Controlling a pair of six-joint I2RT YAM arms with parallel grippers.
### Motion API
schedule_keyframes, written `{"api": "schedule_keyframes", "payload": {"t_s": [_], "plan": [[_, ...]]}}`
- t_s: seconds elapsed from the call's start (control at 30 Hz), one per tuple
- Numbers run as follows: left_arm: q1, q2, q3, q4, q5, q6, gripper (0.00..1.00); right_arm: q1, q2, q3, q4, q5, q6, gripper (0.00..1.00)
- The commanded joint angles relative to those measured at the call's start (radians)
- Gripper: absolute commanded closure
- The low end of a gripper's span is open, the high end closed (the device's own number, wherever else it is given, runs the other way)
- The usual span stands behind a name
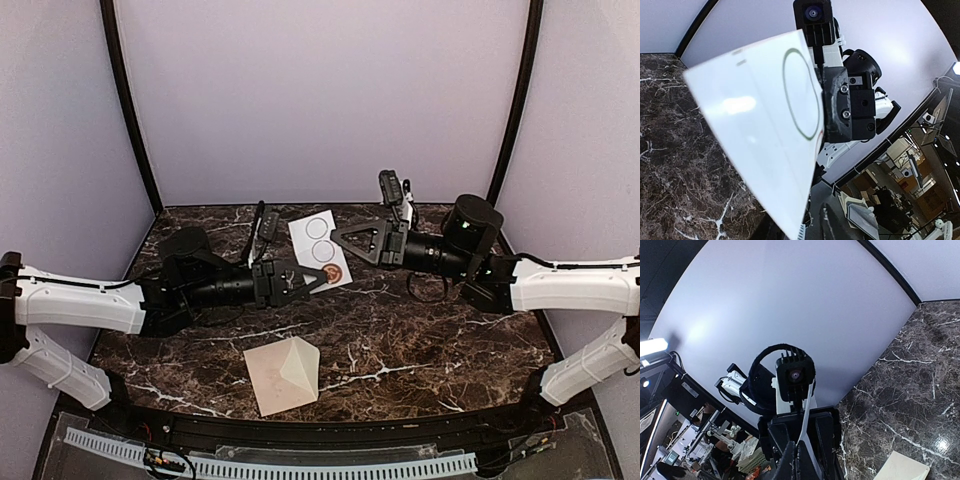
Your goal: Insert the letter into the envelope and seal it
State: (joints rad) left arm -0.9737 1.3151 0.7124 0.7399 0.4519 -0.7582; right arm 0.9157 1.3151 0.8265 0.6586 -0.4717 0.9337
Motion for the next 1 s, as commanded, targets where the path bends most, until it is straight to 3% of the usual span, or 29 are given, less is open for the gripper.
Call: {"api": "schedule_keyframes", "payload": {"t_s": [0.0,0.23,0.33,0.4,0.5,0.6,0.67,0.8,0.97], "plan": [[-0.005,0.007,-0.003,0.043,0.016,-0.013,0.77,0.007,0.004,-0.01,0.047,0.014,0.007,1.0],[-0.006,-0.001,-0.009,0.035,-0.02,-0.013,0.98,0.008,0.0,-0.018,0.033,0.023,0.0,1.0],[-0.007,-0.01,-0.017,0.027,-0.042,-0.013,1.0,0.007,-0.007,-0.015,-0.022,0.038,-0.019,1.0],[-0.006,-0.023,-0.022,0.011,-0.059,-0.011,1.0,0.005,-0.023,-0.017,-0.079,0.061,-0.044,0.85],[-0.006,-0.054,-0.027,-0.053,-0.091,-0.005,1.0,-0.004,-0.074,-0.021,-0.213,0.123,-0.113,0.51],[-0.003,-0.074,-0.021,-0.131,-0.13,-0.011,1.0,-0.009,-0.141,-0.031,-0.339,0.189,-0.18,0.37],[-0.001,-0.075,-0.011,-0.199,-0.137,-0.019,1.0,-0.008,-0.164,-0.03,-0.403,0.19,-0.22,0.37],[0.008,-0.063,0.003,-0.248,-0.099,-0.038,1.0,0.01,-0.176,-0.007,-0.479,0.117,-0.284,0.46],[0.01,-0.053,0.012,-0.271,-0.044,-0.02,1.0,0.034,-0.152,0.012,-0.469,0.009,-0.316,0.52]]}}
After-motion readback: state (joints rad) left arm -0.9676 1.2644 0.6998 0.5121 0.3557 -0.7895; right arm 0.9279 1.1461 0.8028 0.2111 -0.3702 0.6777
